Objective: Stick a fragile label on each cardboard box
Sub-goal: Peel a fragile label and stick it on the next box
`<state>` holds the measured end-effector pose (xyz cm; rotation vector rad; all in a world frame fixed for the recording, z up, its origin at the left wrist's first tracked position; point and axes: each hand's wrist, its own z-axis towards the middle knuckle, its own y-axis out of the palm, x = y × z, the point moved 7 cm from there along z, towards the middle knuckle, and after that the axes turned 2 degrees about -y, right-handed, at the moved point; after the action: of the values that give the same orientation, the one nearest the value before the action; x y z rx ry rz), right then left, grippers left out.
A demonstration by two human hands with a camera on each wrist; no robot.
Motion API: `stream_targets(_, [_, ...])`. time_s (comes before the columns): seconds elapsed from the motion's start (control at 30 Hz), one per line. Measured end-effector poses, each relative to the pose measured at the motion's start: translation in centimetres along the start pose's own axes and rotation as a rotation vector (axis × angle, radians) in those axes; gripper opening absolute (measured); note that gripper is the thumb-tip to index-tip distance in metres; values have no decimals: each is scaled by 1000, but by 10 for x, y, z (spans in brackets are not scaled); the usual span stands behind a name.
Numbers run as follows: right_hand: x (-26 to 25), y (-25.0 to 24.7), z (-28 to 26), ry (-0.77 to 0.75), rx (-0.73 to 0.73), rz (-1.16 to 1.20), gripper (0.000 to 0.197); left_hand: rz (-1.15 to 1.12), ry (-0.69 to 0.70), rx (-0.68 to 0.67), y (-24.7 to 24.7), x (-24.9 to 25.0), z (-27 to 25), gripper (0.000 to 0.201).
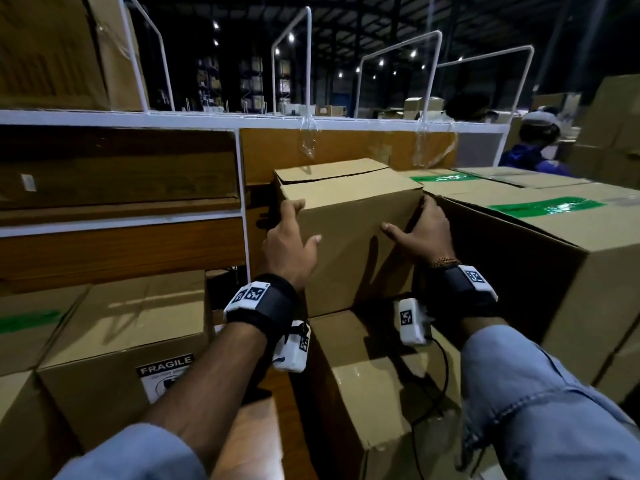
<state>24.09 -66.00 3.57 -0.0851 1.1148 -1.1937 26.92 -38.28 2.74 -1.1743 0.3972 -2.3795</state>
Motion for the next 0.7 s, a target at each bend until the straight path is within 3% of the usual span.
stream_targets(0.17, [-28, -19, -21, -152, 122, 38, 90, -31, -40, 67, -27, -9, -16, 71])
stream_targets(0.3, [-55, -38, -51, -213, 153, 222, 83, -111, -75, 138, -67, -2, -41, 70])
stream_targets(0.7, [-126, -88, -171, -335, -84, 615, 84, -210, -114, 300, -181, 34, -156, 69])
